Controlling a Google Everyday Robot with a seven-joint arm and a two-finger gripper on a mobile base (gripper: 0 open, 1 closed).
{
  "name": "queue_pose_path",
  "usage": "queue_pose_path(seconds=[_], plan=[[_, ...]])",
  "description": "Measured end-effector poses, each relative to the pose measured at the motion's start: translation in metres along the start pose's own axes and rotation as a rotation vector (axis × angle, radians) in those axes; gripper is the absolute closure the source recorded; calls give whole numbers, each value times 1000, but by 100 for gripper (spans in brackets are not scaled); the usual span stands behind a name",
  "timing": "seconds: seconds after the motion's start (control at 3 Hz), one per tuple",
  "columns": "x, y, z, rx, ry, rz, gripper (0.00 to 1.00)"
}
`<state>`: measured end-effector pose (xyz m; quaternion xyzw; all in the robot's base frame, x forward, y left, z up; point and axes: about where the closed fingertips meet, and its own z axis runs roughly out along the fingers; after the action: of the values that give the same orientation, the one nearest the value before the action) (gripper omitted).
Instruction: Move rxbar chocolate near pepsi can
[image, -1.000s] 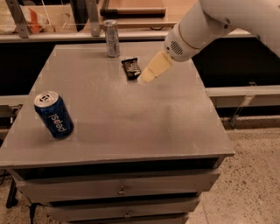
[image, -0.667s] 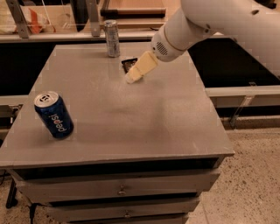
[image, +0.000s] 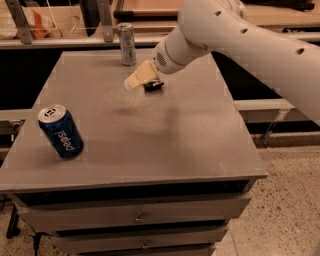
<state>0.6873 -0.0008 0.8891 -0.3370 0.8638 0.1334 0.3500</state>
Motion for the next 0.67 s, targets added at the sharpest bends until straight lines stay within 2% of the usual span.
queue_pose_path(seconds=[0.67], plan=[[-3,-11,46,40,9,82,0]])
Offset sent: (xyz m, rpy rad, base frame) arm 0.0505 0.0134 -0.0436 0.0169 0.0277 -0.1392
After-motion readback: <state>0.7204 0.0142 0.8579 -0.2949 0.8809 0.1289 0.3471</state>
